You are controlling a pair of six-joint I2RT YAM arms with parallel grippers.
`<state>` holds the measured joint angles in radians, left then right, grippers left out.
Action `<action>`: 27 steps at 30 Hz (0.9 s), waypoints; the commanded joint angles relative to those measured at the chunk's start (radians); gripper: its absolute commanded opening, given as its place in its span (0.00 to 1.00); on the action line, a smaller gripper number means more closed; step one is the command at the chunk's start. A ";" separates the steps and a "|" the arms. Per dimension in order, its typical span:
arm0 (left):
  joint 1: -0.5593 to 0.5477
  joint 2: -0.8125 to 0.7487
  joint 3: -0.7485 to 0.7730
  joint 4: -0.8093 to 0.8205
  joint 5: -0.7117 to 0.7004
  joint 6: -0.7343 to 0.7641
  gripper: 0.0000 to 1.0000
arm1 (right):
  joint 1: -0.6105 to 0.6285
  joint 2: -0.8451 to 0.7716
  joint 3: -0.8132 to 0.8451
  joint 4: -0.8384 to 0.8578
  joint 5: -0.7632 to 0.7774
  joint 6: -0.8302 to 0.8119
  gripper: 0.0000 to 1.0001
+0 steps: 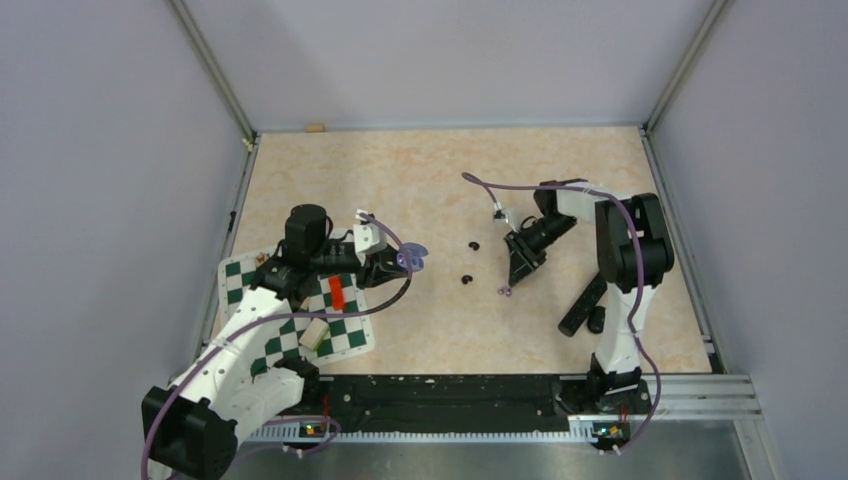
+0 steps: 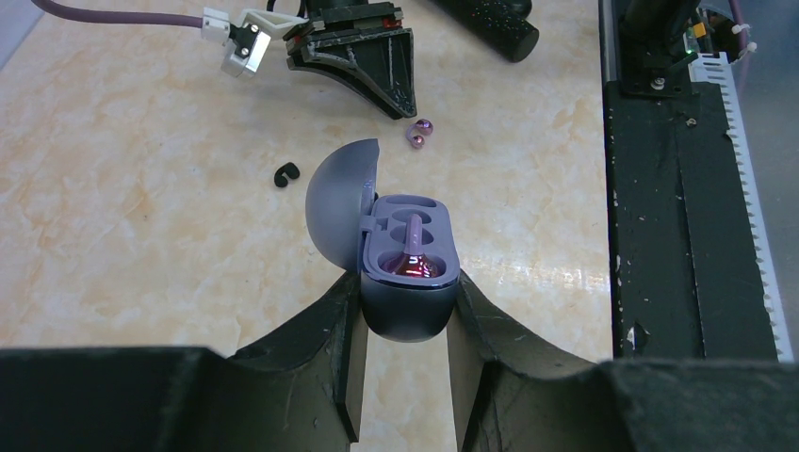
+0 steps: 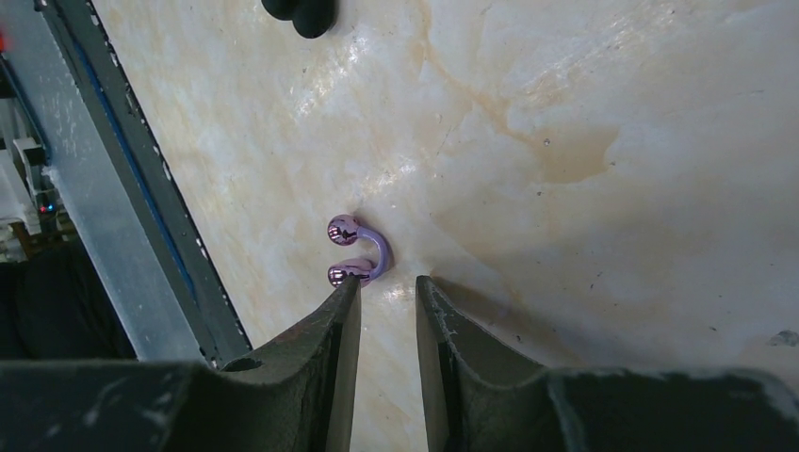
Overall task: Insert the wireless bluetooth earbuds into the charging case
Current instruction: Pick up the right earbud from the center of the board.
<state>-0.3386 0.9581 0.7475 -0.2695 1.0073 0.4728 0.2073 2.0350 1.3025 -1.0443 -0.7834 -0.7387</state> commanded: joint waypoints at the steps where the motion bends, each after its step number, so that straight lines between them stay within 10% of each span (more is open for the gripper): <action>1: 0.003 -0.012 0.012 0.039 0.036 0.001 0.00 | 0.022 0.006 -0.012 0.047 0.040 -0.001 0.29; 27: 0.003 -0.016 0.011 0.036 0.037 0.004 0.01 | 0.046 0.020 -0.031 0.036 0.059 -0.009 0.29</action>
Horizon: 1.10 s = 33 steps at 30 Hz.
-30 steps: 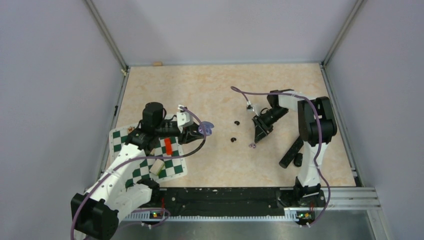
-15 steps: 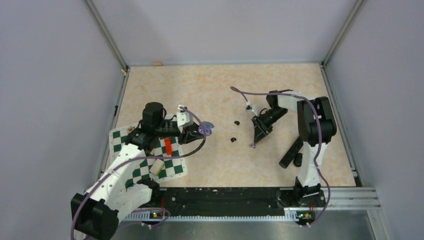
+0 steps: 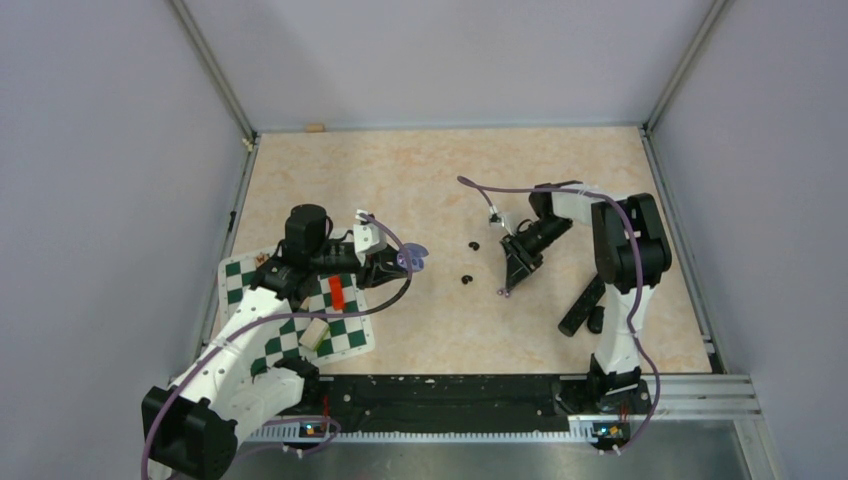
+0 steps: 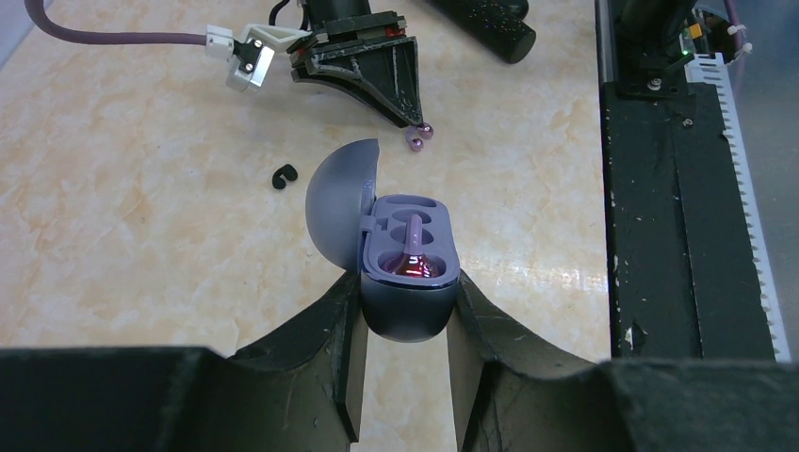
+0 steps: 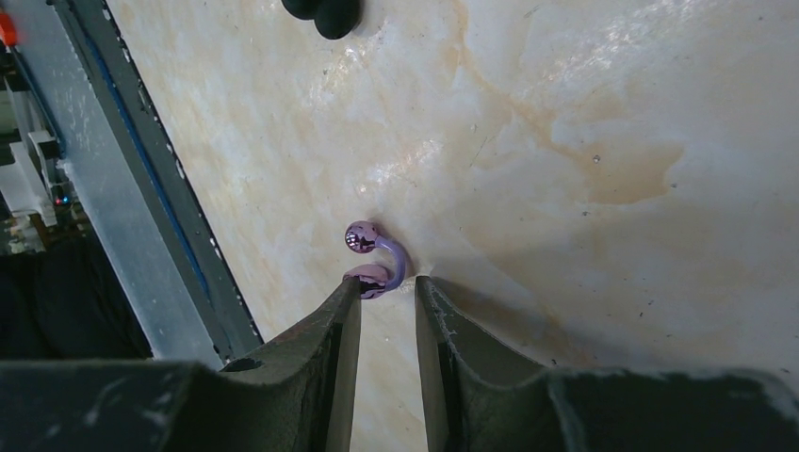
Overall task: Insert the wireless bluetooth earbuds into the charging case
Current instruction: Pick up the right earbud from the center of the board.
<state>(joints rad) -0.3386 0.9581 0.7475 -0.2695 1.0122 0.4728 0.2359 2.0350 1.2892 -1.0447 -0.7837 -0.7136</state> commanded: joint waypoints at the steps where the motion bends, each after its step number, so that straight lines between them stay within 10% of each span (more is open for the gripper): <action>1: 0.003 -0.016 0.010 0.036 0.031 0.004 0.01 | 0.019 0.022 -0.017 0.035 0.056 -0.036 0.29; 17: 0.003 -0.019 0.008 0.035 0.031 0.010 0.01 | 0.024 0.056 -0.006 -0.039 -0.035 -0.094 0.28; 22: 0.003 -0.020 0.007 0.032 0.031 0.012 0.01 | 0.026 0.065 0.007 -0.081 -0.073 -0.121 0.11; 33: 0.003 -0.015 0.007 0.030 0.032 0.010 0.01 | 0.024 0.043 0.056 -0.179 -0.159 -0.189 0.08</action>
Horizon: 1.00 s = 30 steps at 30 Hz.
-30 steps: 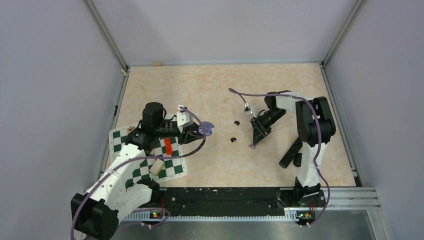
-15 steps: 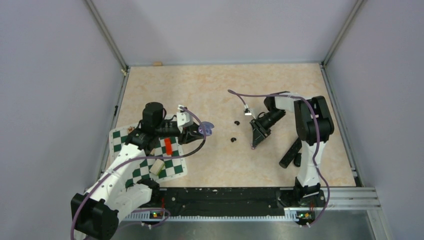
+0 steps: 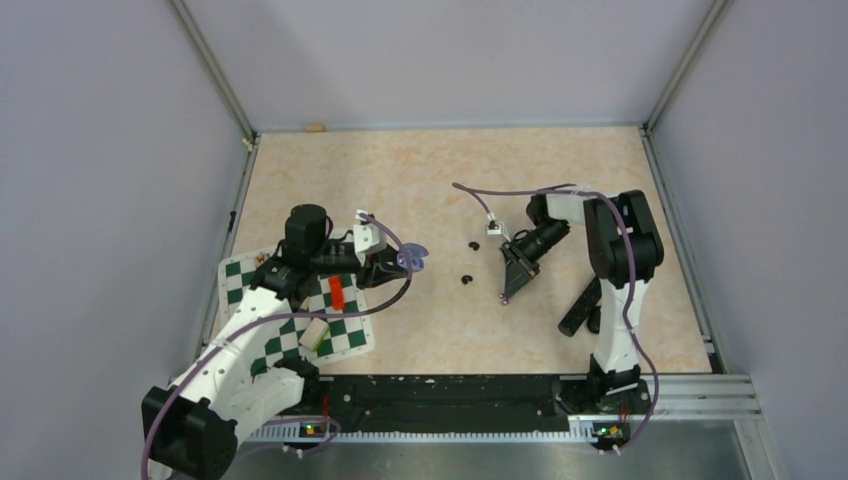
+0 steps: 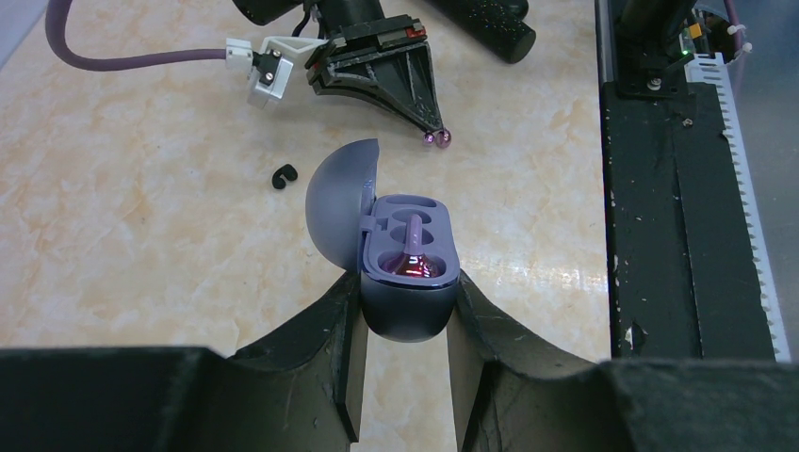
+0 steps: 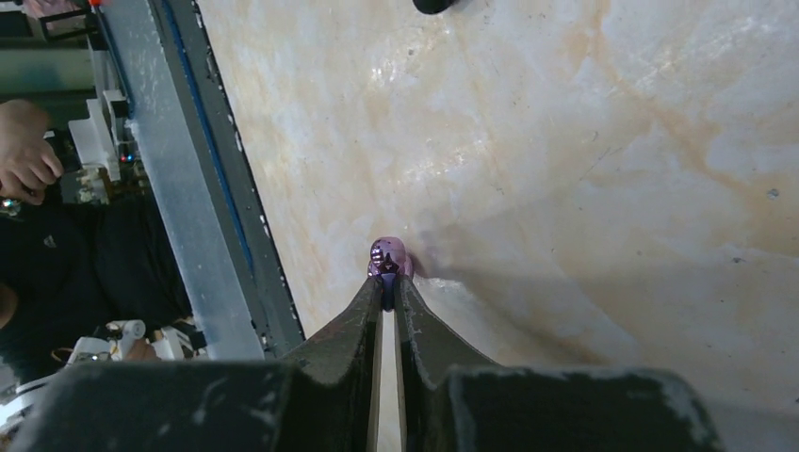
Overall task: Insert the wireless bluetooth earbuds into the charging case
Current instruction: Pick up the right earbud from the center of the board.
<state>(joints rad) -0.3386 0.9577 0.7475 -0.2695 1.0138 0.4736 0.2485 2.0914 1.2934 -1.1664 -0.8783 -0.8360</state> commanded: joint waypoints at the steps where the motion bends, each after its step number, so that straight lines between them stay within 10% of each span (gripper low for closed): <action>1: 0.003 -0.013 0.009 0.030 0.029 0.009 0.01 | 0.012 -0.023 0.057 -0.061 -0.066 -0.066 0.06; 30: -0.012 0.044 0.048 -0.011 -0.023 0.047 0.01 | 0.193 -0.563 0.417 0.067 0.240 0.112 0.05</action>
<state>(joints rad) -0.3428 0.9951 0.7479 -0.2710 0.9970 0.4786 0.4187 1.6077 1.5929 -1.1309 -0.6281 -0.7376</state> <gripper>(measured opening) 0.373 0.056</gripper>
